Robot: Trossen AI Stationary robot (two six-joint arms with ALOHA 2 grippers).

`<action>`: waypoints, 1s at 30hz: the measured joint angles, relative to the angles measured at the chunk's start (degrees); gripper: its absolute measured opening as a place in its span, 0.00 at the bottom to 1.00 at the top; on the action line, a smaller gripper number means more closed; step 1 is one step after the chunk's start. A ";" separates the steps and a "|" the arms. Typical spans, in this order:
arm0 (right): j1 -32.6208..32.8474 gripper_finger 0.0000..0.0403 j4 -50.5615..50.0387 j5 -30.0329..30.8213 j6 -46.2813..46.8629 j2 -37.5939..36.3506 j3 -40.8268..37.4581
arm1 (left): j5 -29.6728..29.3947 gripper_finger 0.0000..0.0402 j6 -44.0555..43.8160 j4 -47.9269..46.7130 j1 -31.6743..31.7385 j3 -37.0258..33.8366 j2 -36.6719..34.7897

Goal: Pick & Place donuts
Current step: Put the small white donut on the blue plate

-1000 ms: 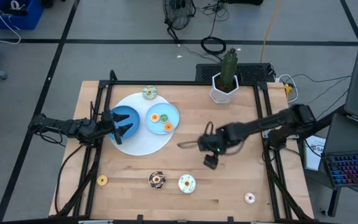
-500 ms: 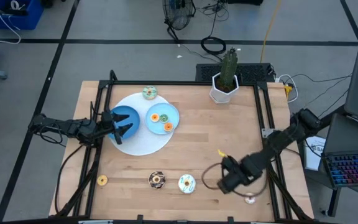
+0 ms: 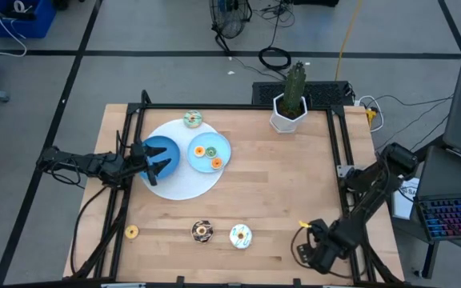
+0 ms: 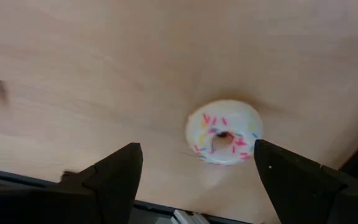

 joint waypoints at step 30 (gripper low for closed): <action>1.54 0.62 12.63 -1.60 0.56 -0.09 -9.64 | -0.01 0.61 0.00 0.00 -0.01 0.00 0.01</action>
